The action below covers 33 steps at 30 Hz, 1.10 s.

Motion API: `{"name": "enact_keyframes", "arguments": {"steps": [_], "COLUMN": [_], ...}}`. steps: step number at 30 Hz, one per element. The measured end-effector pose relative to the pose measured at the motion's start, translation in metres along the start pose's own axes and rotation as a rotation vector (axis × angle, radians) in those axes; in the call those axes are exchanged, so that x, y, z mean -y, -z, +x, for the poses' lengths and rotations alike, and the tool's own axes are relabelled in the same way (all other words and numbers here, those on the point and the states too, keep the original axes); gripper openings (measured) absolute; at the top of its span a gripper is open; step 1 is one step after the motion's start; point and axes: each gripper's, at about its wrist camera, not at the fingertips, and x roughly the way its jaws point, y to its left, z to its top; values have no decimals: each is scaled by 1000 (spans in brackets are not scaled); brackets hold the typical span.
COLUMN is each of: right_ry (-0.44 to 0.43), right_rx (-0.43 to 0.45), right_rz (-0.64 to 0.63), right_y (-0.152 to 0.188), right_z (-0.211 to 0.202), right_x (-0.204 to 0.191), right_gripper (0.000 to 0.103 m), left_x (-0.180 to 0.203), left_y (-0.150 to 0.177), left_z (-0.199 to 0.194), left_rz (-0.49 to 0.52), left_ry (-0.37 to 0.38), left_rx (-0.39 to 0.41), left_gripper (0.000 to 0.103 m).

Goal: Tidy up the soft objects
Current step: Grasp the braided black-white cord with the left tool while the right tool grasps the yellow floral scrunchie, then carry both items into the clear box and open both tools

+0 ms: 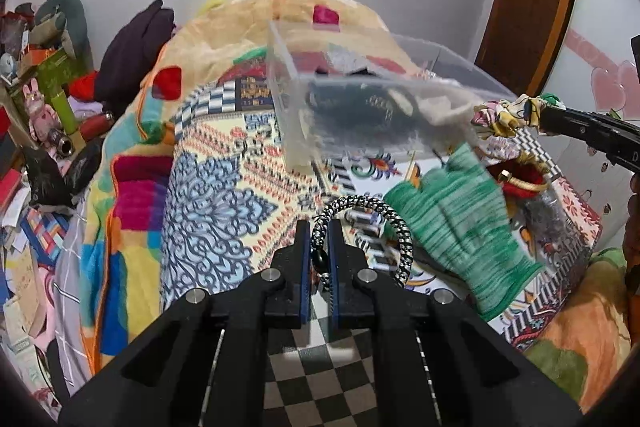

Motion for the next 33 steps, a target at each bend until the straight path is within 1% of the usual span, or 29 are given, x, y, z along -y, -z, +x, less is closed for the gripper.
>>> {"name": "enact_keyframes", "arguments": {"steps": [4, 9, 14, 19, 22, 25, 29, 33], "right_ry": [8, 24, 37, 50, 61, 66, 69, 68], "right_rx": [47, 106, 171, 198, 194, 173, 125, 50], "right_rz": [-1, -8, -4, -4, -11, -23, -29, -34], "right_y": [-9, -23, -41, -56, -63, -66, -64, -58], "right_z": [-12, -24, -30, -22, -10, 4, 27, 50], "right_x": [0, 0, 5, 9, 10, 9, 12, 19], "right_gripper": [13, 13, 13, 13, 13, 13, 13, 13], "left_x": [3, 6, 9, 13, 16, 17, 18, 23], "left_y": [-14, -39, -68, -94, -106, -117, -128, -132], "left_z": [-14, -28, -31, -25, -18, -6, 18, 50], "left_rz": [15, 12, 3, 10, 19, 22, 22, 40], "left_ry": [-4, -5, -3, -3, -2, 5, 21, 30], "left_rx": [51, 130, 194, 228, 232, 219, 177, 106], "left_gripper": [7, 7, 7, 7, 7, 7, 7, 7]}}
